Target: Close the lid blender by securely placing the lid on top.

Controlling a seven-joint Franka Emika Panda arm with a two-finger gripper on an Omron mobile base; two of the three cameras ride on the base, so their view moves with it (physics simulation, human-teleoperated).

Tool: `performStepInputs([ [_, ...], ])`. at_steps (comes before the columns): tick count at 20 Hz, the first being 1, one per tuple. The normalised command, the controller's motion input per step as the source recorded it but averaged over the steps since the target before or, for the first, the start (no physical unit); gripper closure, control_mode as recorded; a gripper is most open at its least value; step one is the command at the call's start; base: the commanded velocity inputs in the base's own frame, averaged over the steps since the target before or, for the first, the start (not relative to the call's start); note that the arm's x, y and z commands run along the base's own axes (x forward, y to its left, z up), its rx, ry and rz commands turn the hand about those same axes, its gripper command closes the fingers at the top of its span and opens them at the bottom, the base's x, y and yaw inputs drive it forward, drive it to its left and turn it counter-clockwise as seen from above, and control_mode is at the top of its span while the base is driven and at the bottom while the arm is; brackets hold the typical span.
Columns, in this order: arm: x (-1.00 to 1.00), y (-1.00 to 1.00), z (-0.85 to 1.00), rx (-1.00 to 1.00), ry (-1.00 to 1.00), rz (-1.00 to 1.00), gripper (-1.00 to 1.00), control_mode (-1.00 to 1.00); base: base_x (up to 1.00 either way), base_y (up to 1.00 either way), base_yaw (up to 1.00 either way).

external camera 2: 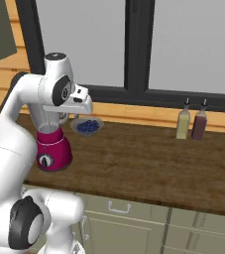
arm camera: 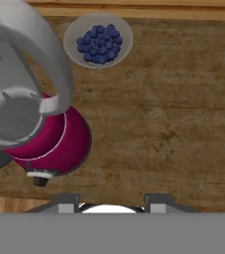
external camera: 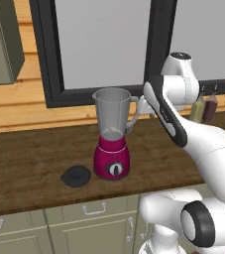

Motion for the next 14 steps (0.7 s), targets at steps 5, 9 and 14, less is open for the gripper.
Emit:
performStepInputs([
  [5, -0.18, 0.05, 0.0, 0.0, 0.0, 0.0, -1.0, -1.0, 0.0, 0.0, 0.0],
  [9, -0.61, 0.15, -0.04, -0.01, -0.13, 0.0, -1.0, -1.0, 0.0, 0.0, 0.0],
  [14, -0.56, 0.27, -0.14, 0.0, -0.18, -0.02, -1.0, -1.0, 0.0, 0.0, 0.0],
])
